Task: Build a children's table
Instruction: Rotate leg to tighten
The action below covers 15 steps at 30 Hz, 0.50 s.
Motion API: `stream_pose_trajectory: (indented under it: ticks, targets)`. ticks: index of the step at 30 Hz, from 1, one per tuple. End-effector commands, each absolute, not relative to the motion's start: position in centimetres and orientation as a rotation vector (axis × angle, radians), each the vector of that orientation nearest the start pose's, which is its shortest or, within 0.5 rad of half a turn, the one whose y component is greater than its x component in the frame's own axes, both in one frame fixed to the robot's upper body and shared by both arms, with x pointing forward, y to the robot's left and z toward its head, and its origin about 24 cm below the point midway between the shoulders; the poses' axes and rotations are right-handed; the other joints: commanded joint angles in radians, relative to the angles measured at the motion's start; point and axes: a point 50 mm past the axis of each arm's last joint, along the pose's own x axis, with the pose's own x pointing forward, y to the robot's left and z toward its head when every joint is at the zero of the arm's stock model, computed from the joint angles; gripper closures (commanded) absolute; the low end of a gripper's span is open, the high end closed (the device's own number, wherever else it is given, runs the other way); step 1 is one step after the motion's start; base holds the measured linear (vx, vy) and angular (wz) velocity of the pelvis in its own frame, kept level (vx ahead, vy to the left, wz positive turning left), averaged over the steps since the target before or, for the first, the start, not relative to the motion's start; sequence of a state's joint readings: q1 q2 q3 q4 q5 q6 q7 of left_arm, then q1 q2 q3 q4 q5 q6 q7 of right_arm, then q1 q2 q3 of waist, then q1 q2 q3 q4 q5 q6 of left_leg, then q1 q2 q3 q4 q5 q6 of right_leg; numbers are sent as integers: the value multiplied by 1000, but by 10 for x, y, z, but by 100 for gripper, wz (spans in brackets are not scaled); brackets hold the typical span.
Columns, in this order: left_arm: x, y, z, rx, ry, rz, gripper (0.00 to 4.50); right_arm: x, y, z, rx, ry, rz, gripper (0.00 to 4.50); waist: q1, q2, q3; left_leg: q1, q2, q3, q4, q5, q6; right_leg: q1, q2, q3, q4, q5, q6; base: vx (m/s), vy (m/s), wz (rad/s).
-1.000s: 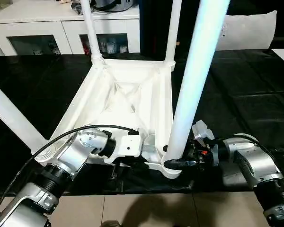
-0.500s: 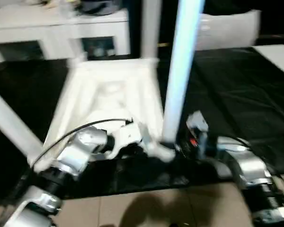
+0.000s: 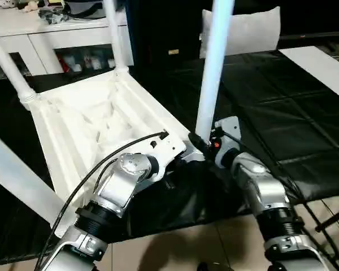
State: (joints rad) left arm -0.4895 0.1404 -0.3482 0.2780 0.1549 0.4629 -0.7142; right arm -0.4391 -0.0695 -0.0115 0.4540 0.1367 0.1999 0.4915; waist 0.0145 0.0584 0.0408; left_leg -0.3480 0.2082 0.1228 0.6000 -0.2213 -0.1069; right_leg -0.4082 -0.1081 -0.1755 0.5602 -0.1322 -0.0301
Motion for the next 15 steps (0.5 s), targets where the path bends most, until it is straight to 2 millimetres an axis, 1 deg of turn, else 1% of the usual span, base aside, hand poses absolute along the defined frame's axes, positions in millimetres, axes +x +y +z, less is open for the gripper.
stream_pose_trajectory:
  ticks: [1,2,3,4,5,7,8,9,10,11,12,13,14,15]
  targets:
    - [305,46,70,439,297,-1035,450,315,-99,37,137,235,693,127,15,-2,-74,-25,6,16,-60,-76,119,82,-45,53,-54,-255,-142,0,0,0]
    - [306,50,70,451,297,-1034,450,313,-105,38,129,225,719,122,20,0,-74,-24,7,16,-60,-66,128,82,-42,53,-52,-231,-148,0,0,0]
    - [307,54,68,463,301,-1035,450,310,-111,39,118,215,747,122,22,-2,-74,-23,8,17,-60,-66,132,81,-41,54,-51,-226,-151,0,0,0]
    - [307,57,67,472,304,-1041,450,309,-116,40,109,209,770,102,30,0,-75,-21,7,17,-59,-65,136,82,-41,55,-51,-222,-153,0,0,0]
    - [307,59,67,477,303,-1048,450,308,-119,40,103,208,780,91,34,-1,-73,-20,9,19,-60,-71,137,81,-42,56,-50,-230,-156,0,0,0]
    - [307,68,63,506,311,-1088,450,302,-136,43,63,207,847,85,40,-1,-70,-20,9,19,-62,-91,133,81,-42,56,-54,-260,-149,0,0,0]
    - [307,72,62,515,315,-1100,450,300,-142,44,49,208,868,65,46,-1,-70,-17,9,21,-63,-110,130,80,-42,56,-59,-286,-137,0,0,0]
    - [307,76,61,524,327,-1111,450,297,-149,46,34,211,896,65,49,-1,-70,-18,10,21,-63,-113,126,80,-43,57,-57,-289,-135,0,0,0]
    - [307,78,59,532,335,-1120,450,296,-153,47,21,210,915,54,52,-3,-69,-17,10,20,-65,-123,123,80,-42,56,-60,-301,-131,0,0,0]
    - [306,82,58,549,339,-1145,450,294,-159,48,6,215,938,48,54,-2,-68,-16,9,21,-65,-133,120,78,-42,55,-64,-320,-125,0,0,0]
    - [305,85,57,561,348,-1164,450,293,-164,50,-9,219,953,37,54,-3,-68,-16,9,21,-66,-138,118,78,-42,55,-64,-329,-121,0,0,0]
    - [302,89,55,582,355,-1205,450,292,-171,52,-36,222,974,37,56,-2,-68,-16,10,19,-66,-142,115,78,-43,56,-63,-335,-120,0,0,0]
    - [299,95,53,603,369,-1258,450,290,-179,55,-59,235,1009,22,56,-3,-68,-16,10,19,-66,-148,113,78,-42,56,-63,-337,-120,0,0,0]
    - [299,95,53,605,372,-1263,450,290,-179,56,-61,237,1015,11,56,-2,-68,-16,11,19,-67,-147,111,77,-43,57,-62,-332,-123,0,0,0]
